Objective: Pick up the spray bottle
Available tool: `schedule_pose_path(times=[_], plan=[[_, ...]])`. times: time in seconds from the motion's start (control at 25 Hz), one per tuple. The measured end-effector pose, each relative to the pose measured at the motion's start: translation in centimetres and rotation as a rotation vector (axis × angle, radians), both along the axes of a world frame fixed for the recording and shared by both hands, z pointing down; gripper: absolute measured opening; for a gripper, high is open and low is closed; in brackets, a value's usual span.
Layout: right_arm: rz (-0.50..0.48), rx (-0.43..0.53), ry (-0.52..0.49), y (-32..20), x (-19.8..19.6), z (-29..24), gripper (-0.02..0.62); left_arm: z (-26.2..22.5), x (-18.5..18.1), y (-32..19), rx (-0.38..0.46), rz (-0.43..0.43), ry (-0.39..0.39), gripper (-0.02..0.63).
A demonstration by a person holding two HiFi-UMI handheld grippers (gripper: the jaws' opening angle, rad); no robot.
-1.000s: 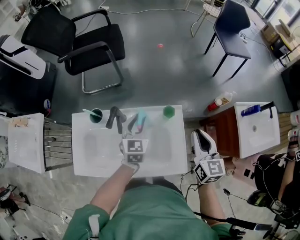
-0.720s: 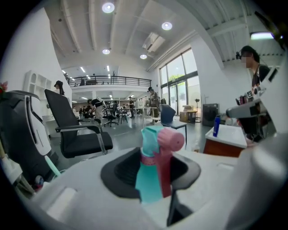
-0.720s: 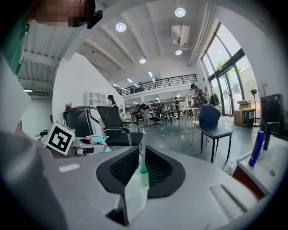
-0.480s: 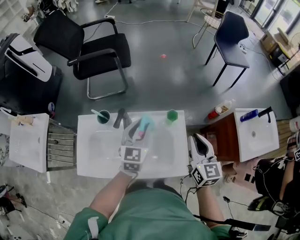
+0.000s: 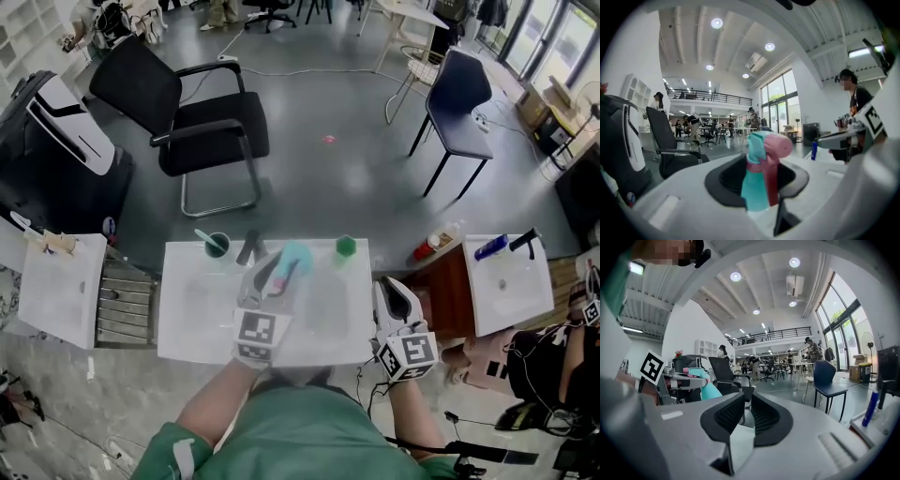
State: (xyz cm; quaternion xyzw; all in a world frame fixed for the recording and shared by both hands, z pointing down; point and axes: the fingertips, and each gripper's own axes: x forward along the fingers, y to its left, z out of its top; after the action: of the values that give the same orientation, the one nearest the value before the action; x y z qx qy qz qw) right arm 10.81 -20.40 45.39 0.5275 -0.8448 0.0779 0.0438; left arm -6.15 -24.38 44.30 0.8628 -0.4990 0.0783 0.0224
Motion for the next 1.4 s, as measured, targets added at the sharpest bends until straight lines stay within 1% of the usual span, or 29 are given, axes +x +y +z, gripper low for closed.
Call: schedule_pose_path(times=[0.24,0.44,0.84,1.2,1.4], plan=[[-0.007,0.039,0.007,0.2,-0.6,-1.8,0.044,-3.3,0.0,1.5,0.036,0.047,0.031,0.13],[-0.018,0.061,0.019,0.1,-1.0,-3.0,0.044,-5.4,-0.4,2.2,0.077,0.057,0.039,0.13],[-0.018,0.127,0.026,-0.1,-1.2,-5.9,0.044,-8.5,-2.2,2.6,0.137,0.033,0.041,0.13],[0.002,0.17,0.031,-0.7,-0.7,-7.5,0.044,-10.1,-3.5,2.4,0.179,0.024,0.057,0.13],[0.008,0.164,0.028,-1.5,-0.4,-7.2,0.044,-9.8,-4.0,1.8,0.168,0.009,0.067,0.13]])
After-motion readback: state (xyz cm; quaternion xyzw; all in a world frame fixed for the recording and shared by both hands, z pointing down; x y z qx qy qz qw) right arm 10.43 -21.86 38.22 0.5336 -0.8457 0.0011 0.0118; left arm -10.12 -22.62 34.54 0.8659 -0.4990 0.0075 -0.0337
